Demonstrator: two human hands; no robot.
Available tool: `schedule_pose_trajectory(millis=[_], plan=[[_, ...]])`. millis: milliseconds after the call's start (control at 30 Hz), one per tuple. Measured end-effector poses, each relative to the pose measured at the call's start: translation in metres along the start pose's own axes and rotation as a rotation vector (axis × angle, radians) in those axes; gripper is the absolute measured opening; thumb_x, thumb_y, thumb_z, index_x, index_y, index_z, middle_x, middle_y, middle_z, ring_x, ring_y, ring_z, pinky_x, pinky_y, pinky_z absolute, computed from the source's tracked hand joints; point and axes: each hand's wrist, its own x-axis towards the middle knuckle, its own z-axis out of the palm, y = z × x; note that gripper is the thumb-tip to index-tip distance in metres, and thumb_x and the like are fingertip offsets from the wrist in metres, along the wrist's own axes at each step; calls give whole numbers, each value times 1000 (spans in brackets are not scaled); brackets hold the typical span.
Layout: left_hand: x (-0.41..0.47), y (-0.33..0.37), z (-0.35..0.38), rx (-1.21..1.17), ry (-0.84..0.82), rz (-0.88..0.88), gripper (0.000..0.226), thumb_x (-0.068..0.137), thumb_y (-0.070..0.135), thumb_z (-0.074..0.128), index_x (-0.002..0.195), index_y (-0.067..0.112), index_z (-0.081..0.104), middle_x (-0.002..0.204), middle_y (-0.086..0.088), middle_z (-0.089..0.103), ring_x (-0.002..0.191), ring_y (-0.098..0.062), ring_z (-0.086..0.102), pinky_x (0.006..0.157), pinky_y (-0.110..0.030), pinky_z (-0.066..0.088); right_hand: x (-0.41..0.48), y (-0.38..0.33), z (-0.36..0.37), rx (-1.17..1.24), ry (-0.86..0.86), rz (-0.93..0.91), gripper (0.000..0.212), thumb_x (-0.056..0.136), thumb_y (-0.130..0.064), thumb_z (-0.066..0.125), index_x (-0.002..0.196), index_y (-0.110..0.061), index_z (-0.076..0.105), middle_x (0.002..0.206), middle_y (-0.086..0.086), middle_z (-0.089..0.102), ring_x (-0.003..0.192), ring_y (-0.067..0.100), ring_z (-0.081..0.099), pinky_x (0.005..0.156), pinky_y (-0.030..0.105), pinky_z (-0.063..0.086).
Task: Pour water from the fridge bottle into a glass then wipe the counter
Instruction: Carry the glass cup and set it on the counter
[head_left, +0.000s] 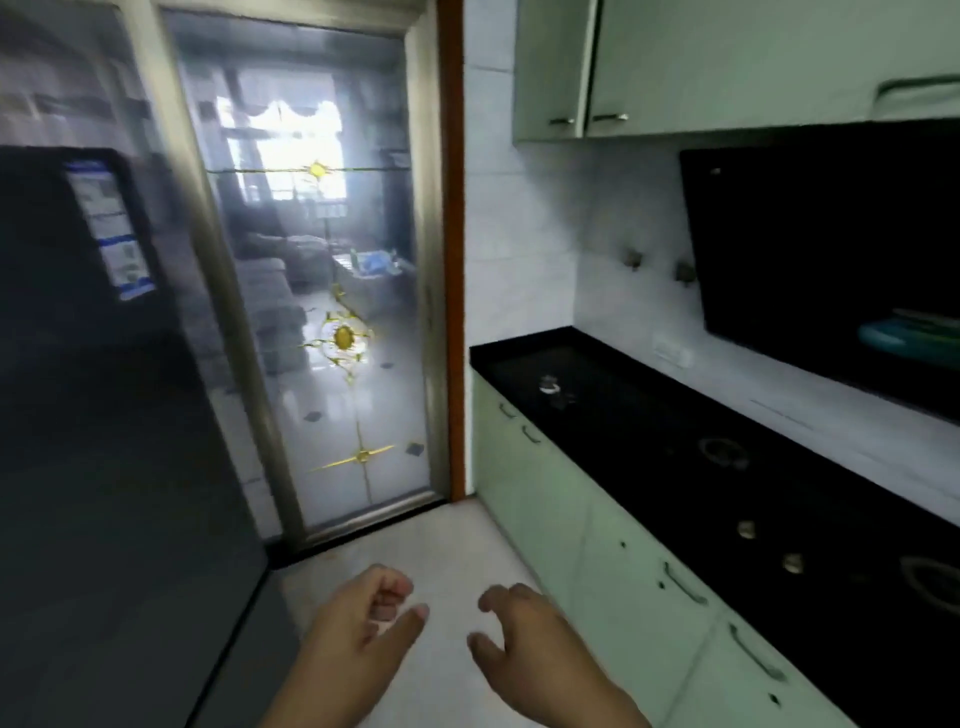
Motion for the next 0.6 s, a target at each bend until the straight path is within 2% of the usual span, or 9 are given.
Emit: schedule_pose_trajectory(millis=[67, 167, 300, 433, 600], plan=[[12, 23, 71, 48, -109, 53, 18, 81, 19, 83, 82, 26, 67, 83, -1, 68, 74, -13, 62, 72, -25, 51, -29, 57, -27, -18, 43, 101, 49, 90, -53, 50, 130, -27, 53, 123, 3, 57, 117, 22, 53, 93, 28, 44], [23, 57, 163, 176, -243, 187, 21, 83, 29, 81, 86, 32, 61, 91, 8, 66, 84, -5, 62, 71, -15, 46, -71, 131, -65, -86, 103, 234, 46, 90, -48, 49, 127, -22, 54, 121, 7, 59, 114, 28, 54, 94, 34, 44], [29, 101, 261, 362, -406, 374, 23, 89, 40, 71, 105, 30, 58, 100, 7, 59, 89, -7, 59, 77, -24, 45, -124, 212, -102, -211, 139, 423, 43, 93, -41, 49, 126, -14, 53, 120, 12, 59, 114, 32, 53, 96, 39, 44], [28, 136, 341, 453, -549, 491, 32, 92, 43, 66, 118, 25, 59, 112, 5, 61, 108, -15, 57, 90, -31, 49, -169, 277, -123, -252, 156, 590, 38, 94, -39, 50, 120, -11, 55, 117, 13, 59, 112, 33, 54, 94, 41, 45], [30, 165, 421, 482, -713, 630, 34, 93, 47, 62, 120, 27, 56, 115, 10, 58, 99, -11, 57, 89, -27, 47, -211, 334, -136, -218, 208, 786, 36, 94, -41, 51, 120, -15, 54, 118, 10, 59, 111, 31, 54, 93, 42, 44]])
